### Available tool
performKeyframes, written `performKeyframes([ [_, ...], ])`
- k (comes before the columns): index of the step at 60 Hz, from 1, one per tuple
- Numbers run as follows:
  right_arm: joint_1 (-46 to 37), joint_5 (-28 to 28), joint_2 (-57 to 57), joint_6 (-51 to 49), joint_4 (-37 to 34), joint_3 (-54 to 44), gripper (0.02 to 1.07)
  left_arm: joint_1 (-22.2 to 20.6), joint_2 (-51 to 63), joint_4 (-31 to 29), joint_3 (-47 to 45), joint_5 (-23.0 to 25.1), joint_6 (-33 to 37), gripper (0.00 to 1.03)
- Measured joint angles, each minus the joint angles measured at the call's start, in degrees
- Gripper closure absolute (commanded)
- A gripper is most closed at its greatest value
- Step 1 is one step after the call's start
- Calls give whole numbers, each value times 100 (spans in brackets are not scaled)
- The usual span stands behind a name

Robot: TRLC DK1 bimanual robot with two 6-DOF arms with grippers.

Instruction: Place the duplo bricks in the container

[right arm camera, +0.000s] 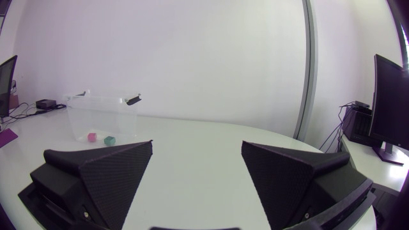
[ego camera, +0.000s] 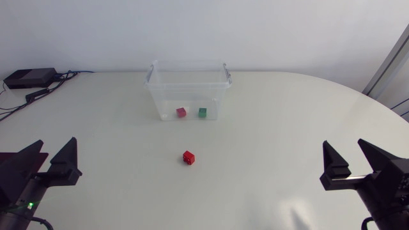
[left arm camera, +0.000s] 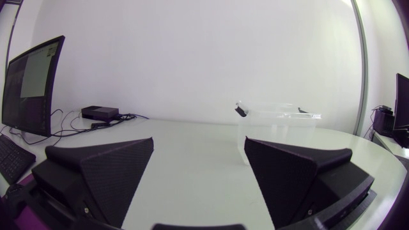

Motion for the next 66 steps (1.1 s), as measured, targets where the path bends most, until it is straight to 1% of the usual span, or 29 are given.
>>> performKeyframes([
  [5, 0, 0, 0, 0, 0, 0, 6, -61, 0, -2, 0, 2, 0, 4],
  [23, 0, 0, 0, 0, 0, 0, 6, -68, 0, -2, 0, 7, 168, 4],
  [34, 0, 0, 0, 0, 0, 0, 6, -101, 0, 33, 0, 7, 509, 4],
  [43, 0, 0, 0, 0, 0, 0, 6, -114, 0, 85, 0, 4, 691, 7],
  [56, 0, 0, 0, 0, 0, 0, 6, -330, 2, 76, 0, 44, 907, 5],
  [66, 0, 0, 0, 0, 0, 0, 6, -503, 243, -114, 160, 48, 1034, 5],
])
